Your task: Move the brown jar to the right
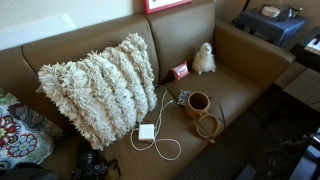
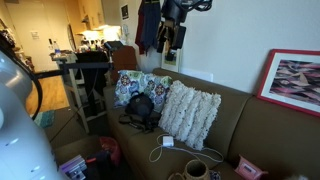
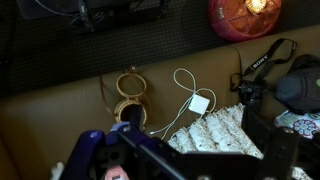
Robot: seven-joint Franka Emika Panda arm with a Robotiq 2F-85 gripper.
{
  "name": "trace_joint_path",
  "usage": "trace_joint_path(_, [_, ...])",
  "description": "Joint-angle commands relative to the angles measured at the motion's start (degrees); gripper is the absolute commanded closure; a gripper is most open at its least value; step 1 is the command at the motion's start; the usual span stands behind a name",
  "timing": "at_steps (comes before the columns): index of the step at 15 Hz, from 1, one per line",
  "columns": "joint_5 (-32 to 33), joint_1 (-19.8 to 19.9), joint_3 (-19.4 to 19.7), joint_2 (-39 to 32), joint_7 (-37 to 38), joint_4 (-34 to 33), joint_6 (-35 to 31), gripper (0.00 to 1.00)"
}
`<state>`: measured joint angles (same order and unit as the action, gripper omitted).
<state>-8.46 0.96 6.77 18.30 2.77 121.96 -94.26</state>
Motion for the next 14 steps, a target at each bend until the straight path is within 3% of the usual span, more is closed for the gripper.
trace_joint_path(1, [-0.3, 1.2, -1.0, -0.1, -0.3, -0.2, 0.2, 0.0])
trace_joint_path(14, [0.3, 1.3, -0.9, -0.8, -0.9, -0.8, 0.1, 0.0])
